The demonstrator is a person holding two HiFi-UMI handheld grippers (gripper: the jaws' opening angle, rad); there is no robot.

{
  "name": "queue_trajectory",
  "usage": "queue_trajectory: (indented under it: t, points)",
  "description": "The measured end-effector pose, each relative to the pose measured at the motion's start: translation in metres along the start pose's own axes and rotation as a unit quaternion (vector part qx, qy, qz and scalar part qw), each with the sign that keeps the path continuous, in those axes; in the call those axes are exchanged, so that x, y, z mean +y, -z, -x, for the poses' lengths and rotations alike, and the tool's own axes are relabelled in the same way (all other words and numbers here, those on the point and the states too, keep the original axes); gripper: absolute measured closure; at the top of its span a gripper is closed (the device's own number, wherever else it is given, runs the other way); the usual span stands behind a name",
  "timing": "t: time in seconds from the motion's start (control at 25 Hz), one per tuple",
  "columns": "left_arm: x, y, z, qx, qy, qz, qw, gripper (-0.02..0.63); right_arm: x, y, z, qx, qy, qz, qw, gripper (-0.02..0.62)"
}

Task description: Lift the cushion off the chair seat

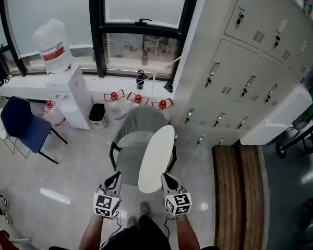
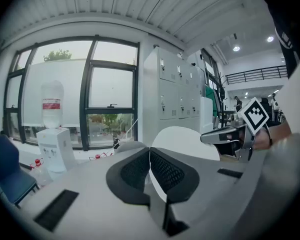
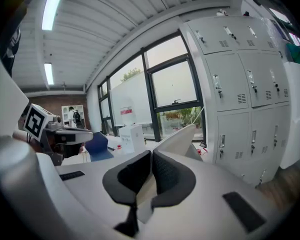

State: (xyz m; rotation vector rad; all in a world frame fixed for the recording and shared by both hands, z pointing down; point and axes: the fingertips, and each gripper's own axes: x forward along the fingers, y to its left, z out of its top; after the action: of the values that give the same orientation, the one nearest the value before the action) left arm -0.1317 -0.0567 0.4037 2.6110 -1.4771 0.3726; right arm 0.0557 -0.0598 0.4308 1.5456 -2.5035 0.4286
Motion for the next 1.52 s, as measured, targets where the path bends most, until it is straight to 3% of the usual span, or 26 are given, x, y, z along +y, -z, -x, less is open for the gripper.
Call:
queue_trajectory:
  t: [0.32, 0.68, 1.52]
  points:
    - [-0.009, -0.047, 0.047, -0.041, 0.011, -0.021, 0.9989, 0.588, 0.035, -0.052, 0.041, -0.055, -0.008, 0.013, 0.998, 0.56]
    - [-0.016, -0.067, 0.079, -0.068, 0.016, -0.027, 0.9972, 0.588, 0.046, -0.083, 0.074, -0.093, 0.001, 0.03, 0.995, 0.56]
    - [-0.023, -0.075, 0.104, -0.081, 0.019, -0.027, 0.9961, 0.588, 0.059, -0.079, 0.106, -0.106, 0.007, 0.037, 0.994, 0.56]
